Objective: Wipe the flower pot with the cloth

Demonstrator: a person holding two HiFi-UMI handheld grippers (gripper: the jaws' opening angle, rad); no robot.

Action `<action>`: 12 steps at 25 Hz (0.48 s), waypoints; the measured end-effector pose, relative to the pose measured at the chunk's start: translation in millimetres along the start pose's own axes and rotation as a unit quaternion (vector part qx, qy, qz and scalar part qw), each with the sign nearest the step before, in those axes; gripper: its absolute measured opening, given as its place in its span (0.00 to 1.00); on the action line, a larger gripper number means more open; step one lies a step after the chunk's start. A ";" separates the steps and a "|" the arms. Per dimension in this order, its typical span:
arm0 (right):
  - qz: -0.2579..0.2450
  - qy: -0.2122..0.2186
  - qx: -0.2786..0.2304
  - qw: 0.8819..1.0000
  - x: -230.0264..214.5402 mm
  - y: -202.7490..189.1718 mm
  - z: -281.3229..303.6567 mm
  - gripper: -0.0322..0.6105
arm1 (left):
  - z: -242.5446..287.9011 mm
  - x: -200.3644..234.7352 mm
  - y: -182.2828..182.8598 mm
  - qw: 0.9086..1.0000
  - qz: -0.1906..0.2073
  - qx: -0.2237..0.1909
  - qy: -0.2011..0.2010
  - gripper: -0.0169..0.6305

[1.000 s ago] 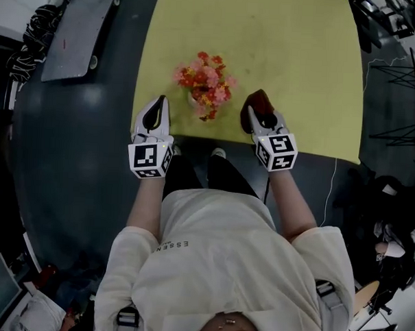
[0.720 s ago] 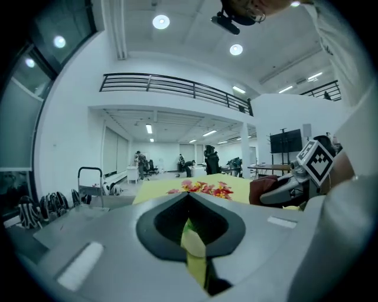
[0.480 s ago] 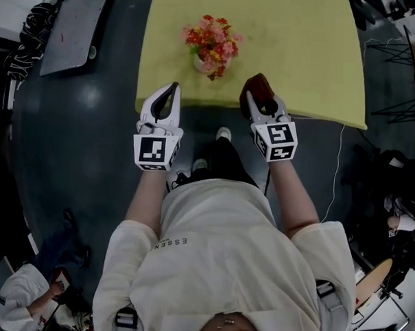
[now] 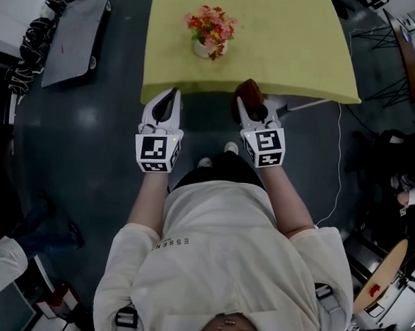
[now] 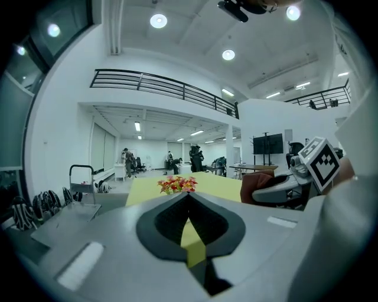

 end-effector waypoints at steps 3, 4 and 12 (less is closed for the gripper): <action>0.007 -0.003 -0.006 1.000 4.8 -1.5 -13.0 0.14 | -9.3 -9.7 -3.4 1.000 -0.007 -0.004 -0.011 0.04; 0.011 -0.003 -0.007 1.000 5.0 -2.4 -17.1 0.14 | -11.0 -12.5 -2.8 1.000 -0.010 -0.005 -0.014 0.04; 0.018 -0.001 -0.019 1.000 0.5 9.8 -24.0 0.14 | -6.1 -21.7 20.1 0.999 0.000 -0.020 -0.034 0.04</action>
Point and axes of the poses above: the fingertips, and each gripper's own axes: z forward along the fingers, x to its left, y out of its top, the point moved 1 cm from there along -z, backward along the fingers, and after that the axes turned 6 degrees about -x, right-handed, at the moved point
